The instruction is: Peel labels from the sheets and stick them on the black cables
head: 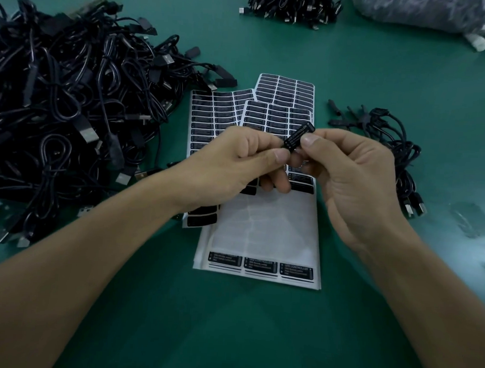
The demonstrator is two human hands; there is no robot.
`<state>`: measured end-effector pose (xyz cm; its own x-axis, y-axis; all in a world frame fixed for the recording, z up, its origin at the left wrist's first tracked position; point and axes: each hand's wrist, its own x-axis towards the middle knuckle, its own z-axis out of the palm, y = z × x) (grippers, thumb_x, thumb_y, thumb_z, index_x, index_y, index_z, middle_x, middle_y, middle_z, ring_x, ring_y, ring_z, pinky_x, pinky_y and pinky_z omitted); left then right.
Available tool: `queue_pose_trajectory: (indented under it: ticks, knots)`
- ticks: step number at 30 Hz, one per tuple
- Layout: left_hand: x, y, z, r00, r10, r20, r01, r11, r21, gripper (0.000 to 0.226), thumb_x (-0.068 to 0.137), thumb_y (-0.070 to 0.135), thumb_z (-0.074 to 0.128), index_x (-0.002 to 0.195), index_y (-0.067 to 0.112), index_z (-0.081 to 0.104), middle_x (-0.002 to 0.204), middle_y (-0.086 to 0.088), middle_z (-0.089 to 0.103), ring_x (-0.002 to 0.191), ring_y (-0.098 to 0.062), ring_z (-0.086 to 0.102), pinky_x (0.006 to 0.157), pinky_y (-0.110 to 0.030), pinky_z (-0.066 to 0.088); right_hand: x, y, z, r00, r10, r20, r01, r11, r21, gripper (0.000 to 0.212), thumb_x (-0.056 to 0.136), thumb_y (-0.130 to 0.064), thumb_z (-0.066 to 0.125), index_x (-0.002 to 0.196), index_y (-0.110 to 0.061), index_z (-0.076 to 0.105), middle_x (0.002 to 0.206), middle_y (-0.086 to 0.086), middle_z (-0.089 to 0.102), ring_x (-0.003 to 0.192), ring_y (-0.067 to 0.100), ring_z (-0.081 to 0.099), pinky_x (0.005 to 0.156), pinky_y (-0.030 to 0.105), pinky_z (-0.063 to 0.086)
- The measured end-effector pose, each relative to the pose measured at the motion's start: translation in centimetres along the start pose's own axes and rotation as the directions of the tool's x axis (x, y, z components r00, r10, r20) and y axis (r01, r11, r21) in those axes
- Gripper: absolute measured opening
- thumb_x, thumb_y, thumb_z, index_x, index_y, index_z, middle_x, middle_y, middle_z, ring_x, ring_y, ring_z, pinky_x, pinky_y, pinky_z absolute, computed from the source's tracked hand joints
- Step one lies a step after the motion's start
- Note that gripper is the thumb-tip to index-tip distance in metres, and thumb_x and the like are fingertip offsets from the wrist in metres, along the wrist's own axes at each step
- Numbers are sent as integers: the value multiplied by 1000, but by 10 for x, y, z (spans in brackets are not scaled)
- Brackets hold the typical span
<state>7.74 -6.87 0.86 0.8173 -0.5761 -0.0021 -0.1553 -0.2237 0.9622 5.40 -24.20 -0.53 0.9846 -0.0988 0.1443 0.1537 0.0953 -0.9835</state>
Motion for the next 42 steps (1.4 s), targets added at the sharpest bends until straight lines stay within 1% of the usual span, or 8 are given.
queue_pose_trajectory:
  ticks: [6, 9, 16, 24, 29, 32, 36, 42]
  knots:
    - [0, -1, -1, 999, -12, 45, 13, 1000, -15, 21, 102, 6, 51, 96, 17, 67, 72, 9, 71, 72, -1, 64, 74, -20, 52, 1, -1, 0, 1000, 20, 1, -20, 999, 35, 12, 81, -12, 70, 72, -16, 77, 73, 5, 72, 71, 16, 66, 77, 30, 56]
    - [2, -4, -1, 1000, 5, -29, -5, 1000, -9, 16, 101, 8, 53, 97, 16, 66, 74, 8, 72, 75, -4, 67, 78, -26, 55, 1, 0, -1, 1000, 6, -14, -5, 1000, 25, 20, 87, -6, 70, 72, -16, 77, 74, 3, 72, 71, 14, 64, 71, 24, 53]
    - [3, -8, 2, 990, 63, -129, -66, 998, -18, 12, 97, 2, 59, 88, 10, 60, 76, 2, 73, 74, -3, 71, 70, -15, 53, 1, 1, -2, 999, -8, -32, 8, 1000, 1, 14, 83, -12, 72, 72, -20, 78, 73, 0, 71, 71, 11, 62, 72, 20, 51]
    - [1, -6, 5, 993, 40, -115, -30, 995, 91, 20, 103, 9, 52, 92, 10, 68, 76, 3, 74, 74, -12, 69, 79, -40, 57, 1, 3, -2, 998, -50, -34, 48, 997, -54, 17, 86, -8, 73, 74, -20, 76, 74, 0, 73, 73, 11, 64, 74, 22, 52]
    - [0, -6, 4, 993, 45, -108, -33, 993, 112, 20, 103, 11, 52, 92, 15, 68, 76, 3, 75, 77, -20, 71, 74, -35, 57, 0, 2, -2, 996, -77, -33, 74, 993, -87, 16, 87, -4, 72, 78, -16, 74, 72, -3, 73, 70, 8, 65, 74, 20, 52]
    - [0, -7, 4, 994, 53, -97, -43, 993, 107, 22, 103, 11, 52, 89, 19, 68, 75, 3, 74, 75, -11, 69, 71, -26, 55, 0, 1, -2, 995, -88, -37, 84, 991, -104, 15, 87, -4, 72, 79, -15, 73, 71, -4, 72, 69, 6, 66, 73, 19, 52]
    - [1, -9, 4, 995, 57, -82, -49, 994, 95, 24, 104, 10, 52, 88, 21, 67, 76, 3, 74, 75, -11, 68, 73, -30, 55, 0, 2, -2, 994, -100, -37, 95, 988, -121, 11, 87, -4, 73, 80, -13, 73, 71, -4, 71, 69, 6, 65, 74, 20, 52]
    - [1, -10, 3, 996, 55, -75, -49, 996, 76, 21, 104, 11, 51, 93, 14, 69, 75, 2, 74, 73, -9, 66, 70, -23, 53, 0, 2, -1, 991, -128, -27, 123, 984, -129, 13, 87, -3, 72, 79, -14, 73, 70, -5, 72, 68, 6, 67, 73, 19, 53]
